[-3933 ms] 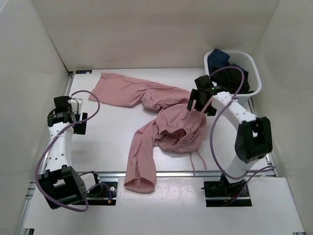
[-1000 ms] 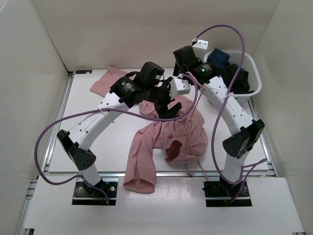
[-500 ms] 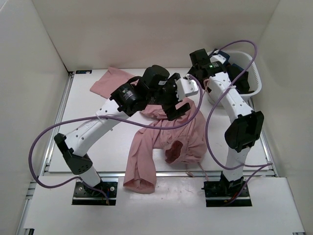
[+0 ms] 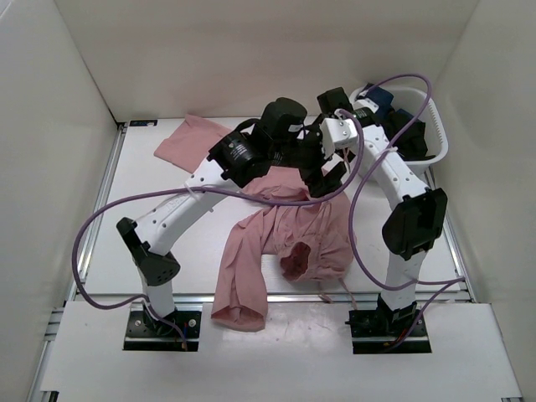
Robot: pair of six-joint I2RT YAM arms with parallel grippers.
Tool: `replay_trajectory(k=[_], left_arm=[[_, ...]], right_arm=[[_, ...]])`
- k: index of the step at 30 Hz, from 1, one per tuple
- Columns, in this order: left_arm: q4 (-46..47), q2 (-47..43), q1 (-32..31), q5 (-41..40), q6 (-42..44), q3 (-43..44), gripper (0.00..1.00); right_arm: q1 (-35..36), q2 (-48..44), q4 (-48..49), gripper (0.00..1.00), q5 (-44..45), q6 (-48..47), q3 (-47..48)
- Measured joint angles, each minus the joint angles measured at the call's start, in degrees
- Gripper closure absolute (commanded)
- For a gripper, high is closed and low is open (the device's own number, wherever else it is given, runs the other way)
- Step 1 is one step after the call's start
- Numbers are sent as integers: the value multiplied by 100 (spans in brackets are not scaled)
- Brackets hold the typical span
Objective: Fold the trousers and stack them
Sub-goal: Flatten the trousers out
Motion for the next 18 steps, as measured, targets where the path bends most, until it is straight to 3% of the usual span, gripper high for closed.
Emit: replay_trajectory(k=[2, 4, 5, 7, 9, 18], left_arm=[[-2, 52, 0, 173, -42, 26, 0], [-7, 157, 0, 330, -72, 118, 11], [-2, 229, 0, 400, -105, 179, 34], [9, 372, 0, 507, -107, 299, 53], [22, 444, 0, 560, -129, 313, 86], [-92, 221, 0, -4, 269, 299, 86]], right_arm=[[31, 0, 7, 3, 24, 9, -50], [81, 0, 7, 5, 52, 17, -87], [103, 0, 9, 7, 66, 22, -87], [149, 0, 7, 11, 72, 24, -90], [197, -13, 20, 13, 83, 26, -120], [227, -531, 61, 11, 319, -221, -957]])
